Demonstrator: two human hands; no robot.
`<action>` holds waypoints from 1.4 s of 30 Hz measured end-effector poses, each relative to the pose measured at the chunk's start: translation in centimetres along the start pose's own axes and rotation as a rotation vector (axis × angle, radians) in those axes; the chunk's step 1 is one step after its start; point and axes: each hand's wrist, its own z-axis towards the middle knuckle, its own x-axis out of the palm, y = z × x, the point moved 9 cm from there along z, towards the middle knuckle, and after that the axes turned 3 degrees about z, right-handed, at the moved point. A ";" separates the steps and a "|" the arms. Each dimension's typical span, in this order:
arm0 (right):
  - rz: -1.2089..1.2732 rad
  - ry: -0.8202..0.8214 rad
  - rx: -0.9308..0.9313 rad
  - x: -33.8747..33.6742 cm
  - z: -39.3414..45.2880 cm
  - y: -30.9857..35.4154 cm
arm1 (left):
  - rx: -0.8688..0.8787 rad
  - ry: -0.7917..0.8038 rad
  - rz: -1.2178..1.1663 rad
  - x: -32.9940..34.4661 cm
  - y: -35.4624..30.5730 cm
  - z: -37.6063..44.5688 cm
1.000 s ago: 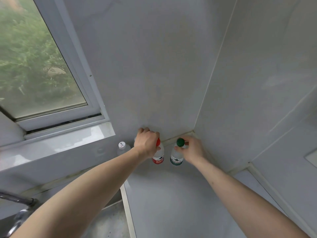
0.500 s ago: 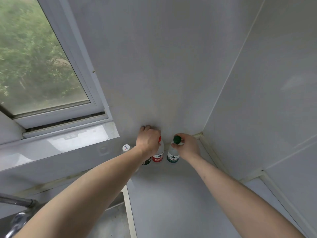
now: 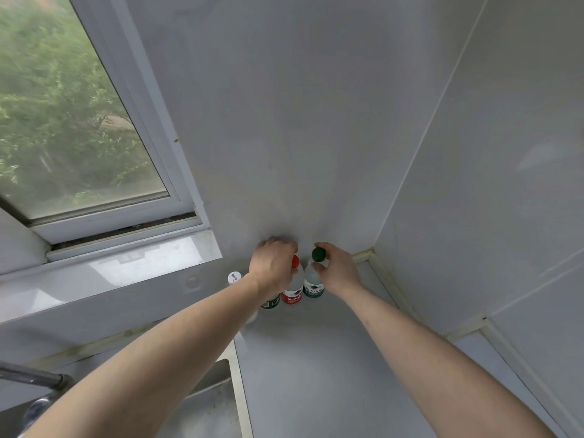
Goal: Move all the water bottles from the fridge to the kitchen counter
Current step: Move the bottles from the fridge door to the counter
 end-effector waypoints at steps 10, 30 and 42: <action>0.039 -0.009 -0.077 -3.4 -7.2 1.9 | 0.032 -0.027 -0.086 -3.4 -1.0 -7.3; 0.138 -0.113 0.068 -7.1 -34.8 -2.1 | 0.231 0.026 -0.315 -3.2 -7.5 -29.3; 0.152 -0.428 0.380 -7.7 -53.4 -3.4 | 0.676 0.158 -0.305 -2.7 -15.6 -35.6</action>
